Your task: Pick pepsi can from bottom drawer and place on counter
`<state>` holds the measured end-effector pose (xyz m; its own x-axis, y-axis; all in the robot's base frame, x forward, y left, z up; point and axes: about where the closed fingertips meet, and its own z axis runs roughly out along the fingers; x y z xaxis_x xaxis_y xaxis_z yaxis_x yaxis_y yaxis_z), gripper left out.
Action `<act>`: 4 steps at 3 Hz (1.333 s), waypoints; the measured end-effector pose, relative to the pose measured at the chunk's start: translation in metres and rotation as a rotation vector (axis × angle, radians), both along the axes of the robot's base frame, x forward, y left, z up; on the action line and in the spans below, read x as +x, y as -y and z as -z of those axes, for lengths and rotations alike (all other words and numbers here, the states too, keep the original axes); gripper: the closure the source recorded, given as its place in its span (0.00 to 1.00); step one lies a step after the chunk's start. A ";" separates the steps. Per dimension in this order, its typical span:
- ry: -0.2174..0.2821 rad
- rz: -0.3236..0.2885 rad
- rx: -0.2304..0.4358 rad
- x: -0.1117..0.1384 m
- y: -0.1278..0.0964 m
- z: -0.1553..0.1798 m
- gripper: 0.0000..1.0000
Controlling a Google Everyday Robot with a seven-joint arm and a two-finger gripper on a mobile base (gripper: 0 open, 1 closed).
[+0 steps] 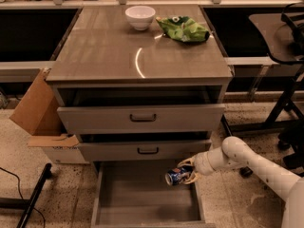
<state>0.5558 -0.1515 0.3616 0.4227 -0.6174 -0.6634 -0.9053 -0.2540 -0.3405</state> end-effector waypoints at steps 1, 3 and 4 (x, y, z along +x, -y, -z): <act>0.002 0.000 -0.001 0.001 0.000 -0.001 1.00; 0.155 -0.036 -0.042 -0.019 0.010 -0.091 1.00; 0.255 -0.052 -0.031 -0.031 0.027 -0.155 1.00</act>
Offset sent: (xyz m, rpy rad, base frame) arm -0.0119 -0.0090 0.0856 -0.0590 -0.1382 0.0359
